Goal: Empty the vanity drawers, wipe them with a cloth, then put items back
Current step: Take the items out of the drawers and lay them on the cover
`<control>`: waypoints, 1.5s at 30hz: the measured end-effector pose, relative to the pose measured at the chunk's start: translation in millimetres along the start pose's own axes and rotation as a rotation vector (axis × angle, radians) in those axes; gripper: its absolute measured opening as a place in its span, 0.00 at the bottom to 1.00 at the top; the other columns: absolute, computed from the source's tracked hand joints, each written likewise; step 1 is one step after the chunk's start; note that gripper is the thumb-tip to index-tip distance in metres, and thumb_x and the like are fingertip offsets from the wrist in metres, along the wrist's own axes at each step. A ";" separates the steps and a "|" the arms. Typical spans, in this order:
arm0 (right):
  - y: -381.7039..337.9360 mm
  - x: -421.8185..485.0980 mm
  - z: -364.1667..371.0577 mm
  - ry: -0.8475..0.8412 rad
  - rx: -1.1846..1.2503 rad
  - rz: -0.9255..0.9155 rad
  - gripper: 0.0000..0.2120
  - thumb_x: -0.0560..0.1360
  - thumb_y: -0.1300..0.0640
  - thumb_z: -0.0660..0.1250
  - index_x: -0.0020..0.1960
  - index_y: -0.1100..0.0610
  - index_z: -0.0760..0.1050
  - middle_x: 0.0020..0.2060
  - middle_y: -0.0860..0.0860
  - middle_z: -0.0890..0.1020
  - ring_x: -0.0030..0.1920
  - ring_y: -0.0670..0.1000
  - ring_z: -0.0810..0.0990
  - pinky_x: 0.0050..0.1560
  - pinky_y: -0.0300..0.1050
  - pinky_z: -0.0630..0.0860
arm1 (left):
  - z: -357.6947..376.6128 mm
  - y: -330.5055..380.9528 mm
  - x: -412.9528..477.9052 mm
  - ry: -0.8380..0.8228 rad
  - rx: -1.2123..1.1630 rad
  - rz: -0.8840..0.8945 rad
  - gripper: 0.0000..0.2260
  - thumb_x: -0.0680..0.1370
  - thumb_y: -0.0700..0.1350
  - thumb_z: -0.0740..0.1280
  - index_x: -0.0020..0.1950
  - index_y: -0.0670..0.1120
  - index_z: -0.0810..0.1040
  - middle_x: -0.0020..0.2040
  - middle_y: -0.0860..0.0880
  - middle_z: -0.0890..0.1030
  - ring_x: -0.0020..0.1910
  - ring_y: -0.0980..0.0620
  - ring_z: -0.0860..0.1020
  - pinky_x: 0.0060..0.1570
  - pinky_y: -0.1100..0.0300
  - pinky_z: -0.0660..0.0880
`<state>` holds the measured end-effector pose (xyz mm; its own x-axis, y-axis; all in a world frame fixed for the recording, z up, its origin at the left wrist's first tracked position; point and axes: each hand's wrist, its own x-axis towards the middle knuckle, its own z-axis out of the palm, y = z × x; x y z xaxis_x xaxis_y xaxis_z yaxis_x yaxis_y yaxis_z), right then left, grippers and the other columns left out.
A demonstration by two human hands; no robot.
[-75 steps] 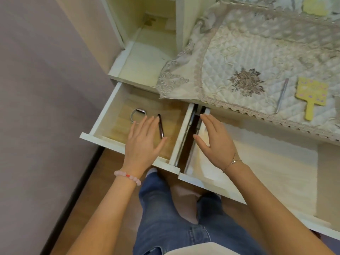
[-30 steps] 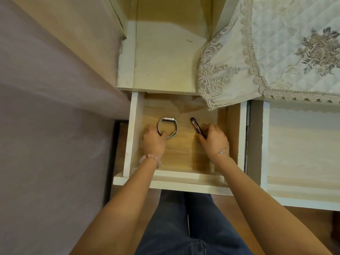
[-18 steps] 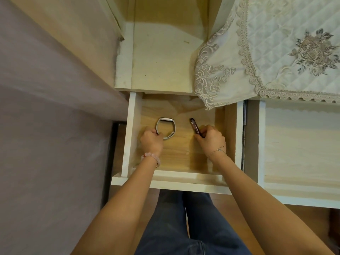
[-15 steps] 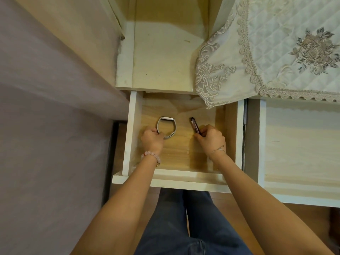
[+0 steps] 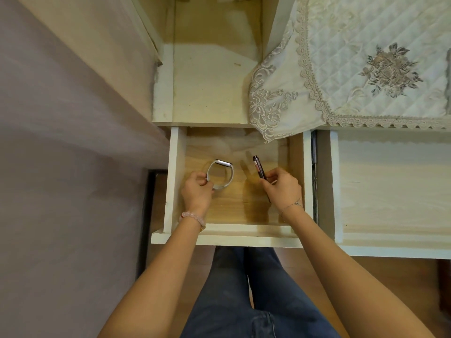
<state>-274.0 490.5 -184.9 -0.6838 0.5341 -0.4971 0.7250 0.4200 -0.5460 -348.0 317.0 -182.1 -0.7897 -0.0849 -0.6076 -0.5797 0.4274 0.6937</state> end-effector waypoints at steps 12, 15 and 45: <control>8.9 -38.5 -68.8 0.211 0.056 -0.130 0.05 0.72 0.50 0.69 0.44 0.47 0.72 0.38 0.43 0.77 0.37 0.43 0.76 0.35 0.37 0.70 | 2.2 49.6 -53.9 -0.102 -0.163 0.220 0.08 0.74 0.36 0.68 0.43 0.49 0.73 0.45 0.44 0.80 0.42 0.51 0.81 0.37 0.66 0.77; 14.7 -35.8 -95.5 0.284 0.041 -0.170 0.06 0.72 0.50 0.69 0.44 0.49 0.73 0.37 0.43 0.77 0.36 0.44 0.75 0.34 0.34 0.67 | 13.0 66.5 -65.0 -0.139 -0.194 0.278 0.08 0.74 0.36 0.69 0.44 0.48 0.74 0.44 0.45 0.80 0.41 0.52 0.81 0.37 0.65 0.78; 50.5 177.2 -280.0 0.331 -0.112 -0.163 0.12 0.75 0.48 0.65 0.52 0.56 0.75 0.45 0.52 0.80 0.43 0.53 0.78 0.39 0.43 0.69 | 249.0 242.8 -16.7 -0.007 0.006 0.280 0.09 0.74 0.38 0.70 0.49 0.41 0.72 0.47 0.39 0.81 0.42 0.44 0.81 0.45 0.52 0.79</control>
<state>-335.3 811.8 -111.7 -0.7407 0.6536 -0.1555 0.6257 0.5868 -0.5139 -425.6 646.3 -99.8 -0.9175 0.0433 -0.3953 -0.3381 0.4385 0.8327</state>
